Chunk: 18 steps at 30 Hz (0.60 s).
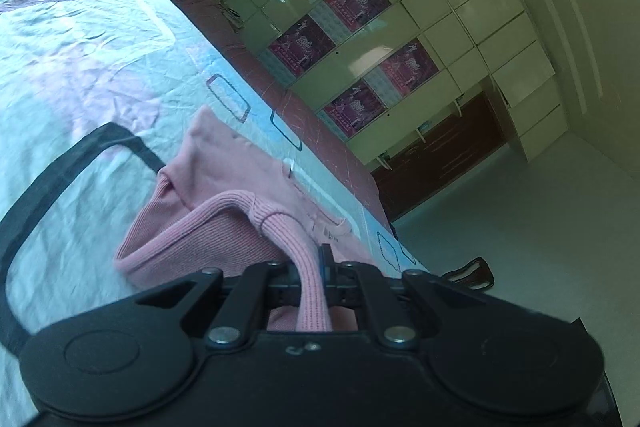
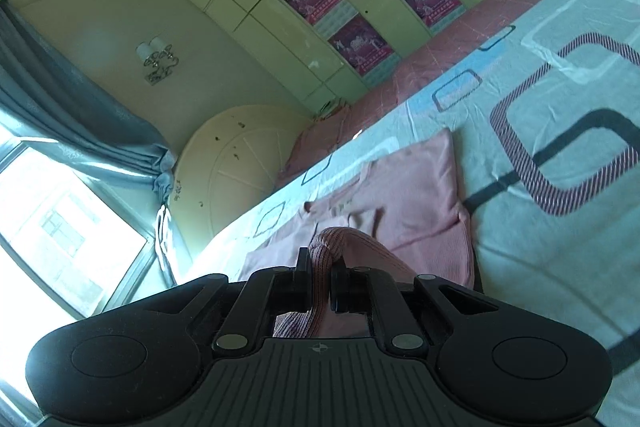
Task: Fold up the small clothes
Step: 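Lift the hem with both grippers and fold it over toward the collar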
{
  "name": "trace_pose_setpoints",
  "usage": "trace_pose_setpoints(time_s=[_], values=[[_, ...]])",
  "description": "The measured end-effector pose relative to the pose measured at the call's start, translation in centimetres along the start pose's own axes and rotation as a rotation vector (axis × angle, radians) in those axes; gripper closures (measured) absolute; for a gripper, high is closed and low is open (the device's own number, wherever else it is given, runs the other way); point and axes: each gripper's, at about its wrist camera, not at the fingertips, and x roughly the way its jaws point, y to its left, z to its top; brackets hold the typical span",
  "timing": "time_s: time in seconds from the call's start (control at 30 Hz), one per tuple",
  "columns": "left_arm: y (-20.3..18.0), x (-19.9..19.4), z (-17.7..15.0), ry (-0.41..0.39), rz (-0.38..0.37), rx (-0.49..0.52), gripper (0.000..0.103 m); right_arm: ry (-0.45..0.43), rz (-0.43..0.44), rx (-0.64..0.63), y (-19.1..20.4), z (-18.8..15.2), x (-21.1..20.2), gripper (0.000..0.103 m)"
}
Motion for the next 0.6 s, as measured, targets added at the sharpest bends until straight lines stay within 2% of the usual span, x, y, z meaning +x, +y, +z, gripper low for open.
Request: trace_pose_setpoints(time_s=[0.27,0.47,0.6], values=[[0.4,10.0,6.5,0.065,0.041,0.020,0.099,0.017,-0.086,0.071,-1.8,6.9,9.9,0.096],[2.1,17.6,9.7,0.149,0.111,0.035,0.099,0.060,-0.138,0.157,-5.2,9.7,17.1,0.096],[3.7,21.8,10.6,0.208,0.156,0.041,0.099,0.115,-0.196,0.190,-7.8,10.3,21.2,0.096]])
